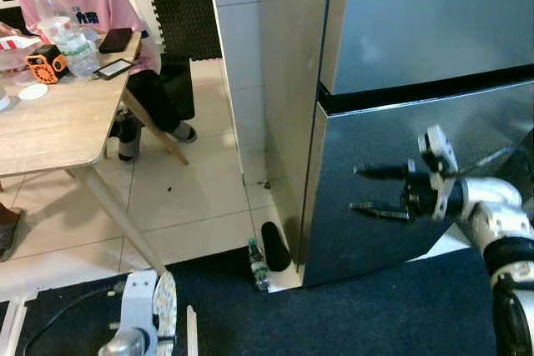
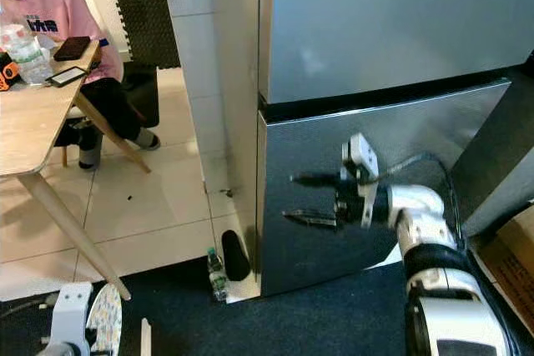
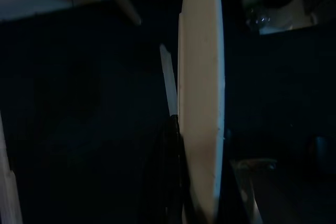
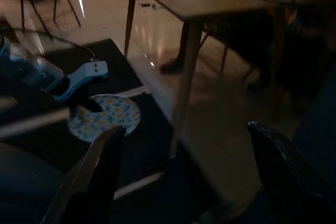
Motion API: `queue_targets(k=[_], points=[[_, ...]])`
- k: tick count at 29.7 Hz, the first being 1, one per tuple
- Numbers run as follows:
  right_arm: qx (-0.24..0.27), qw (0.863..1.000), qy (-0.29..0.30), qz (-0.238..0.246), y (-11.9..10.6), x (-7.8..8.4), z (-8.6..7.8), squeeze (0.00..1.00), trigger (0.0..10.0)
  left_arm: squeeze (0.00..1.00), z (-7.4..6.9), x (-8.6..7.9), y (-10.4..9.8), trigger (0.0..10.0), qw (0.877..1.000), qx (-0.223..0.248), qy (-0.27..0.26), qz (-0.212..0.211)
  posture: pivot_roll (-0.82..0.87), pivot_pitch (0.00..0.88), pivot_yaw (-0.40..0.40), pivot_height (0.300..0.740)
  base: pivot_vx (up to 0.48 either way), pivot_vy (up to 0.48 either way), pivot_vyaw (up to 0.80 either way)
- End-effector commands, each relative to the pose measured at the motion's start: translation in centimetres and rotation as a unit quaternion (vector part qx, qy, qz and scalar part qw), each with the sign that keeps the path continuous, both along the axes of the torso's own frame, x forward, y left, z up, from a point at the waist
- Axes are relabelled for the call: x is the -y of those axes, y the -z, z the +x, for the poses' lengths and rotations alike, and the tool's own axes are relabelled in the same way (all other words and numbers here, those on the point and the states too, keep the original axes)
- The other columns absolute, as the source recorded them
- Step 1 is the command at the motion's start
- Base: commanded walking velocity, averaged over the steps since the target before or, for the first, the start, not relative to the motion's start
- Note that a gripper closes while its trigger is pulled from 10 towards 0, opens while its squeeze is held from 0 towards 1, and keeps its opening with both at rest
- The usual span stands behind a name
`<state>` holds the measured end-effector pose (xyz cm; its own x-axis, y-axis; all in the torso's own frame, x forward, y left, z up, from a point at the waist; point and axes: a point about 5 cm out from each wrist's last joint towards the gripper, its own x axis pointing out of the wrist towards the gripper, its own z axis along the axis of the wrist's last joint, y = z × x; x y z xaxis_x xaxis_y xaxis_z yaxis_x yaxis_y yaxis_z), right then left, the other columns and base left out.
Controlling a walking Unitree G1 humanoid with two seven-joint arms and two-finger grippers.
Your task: Restocking fridge
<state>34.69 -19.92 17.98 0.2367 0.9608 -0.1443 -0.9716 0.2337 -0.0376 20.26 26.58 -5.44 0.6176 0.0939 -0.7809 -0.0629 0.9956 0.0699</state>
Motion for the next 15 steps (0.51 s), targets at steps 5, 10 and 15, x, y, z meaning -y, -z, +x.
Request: queue_targets(k=[5,10,15], points=[[0.080,0.994,-0.010,-0.070,-1.6,-2.2,1.1,0.00,10.0,0.00,-0.3,0.7,0.4,10.0,1.000,-0.008,0.020,-0.004,-0.03,0.000,0.022,0.740,0.000,0.000,0.00],[0.147,0.982,-0.014,-0.115,-3.5,-4.9,2.2,0.00,10.0,0.00,-1.9,2.4,1.7,10.0,0.998,-0.034,0.042,-0.020,-0.02,0.000,0.020,0.740,0.000,0.000,0.00],[0.179,0.972,0.015,-0.154,-4.3,-5.2,2.9,0.00,10.0,0.00,-3.6,3.1,2.7,10.0,0.996,-0.064,0.057,-0.022,-0.02,0.000,0.018,0.740,0.000,0.000,0.00]])
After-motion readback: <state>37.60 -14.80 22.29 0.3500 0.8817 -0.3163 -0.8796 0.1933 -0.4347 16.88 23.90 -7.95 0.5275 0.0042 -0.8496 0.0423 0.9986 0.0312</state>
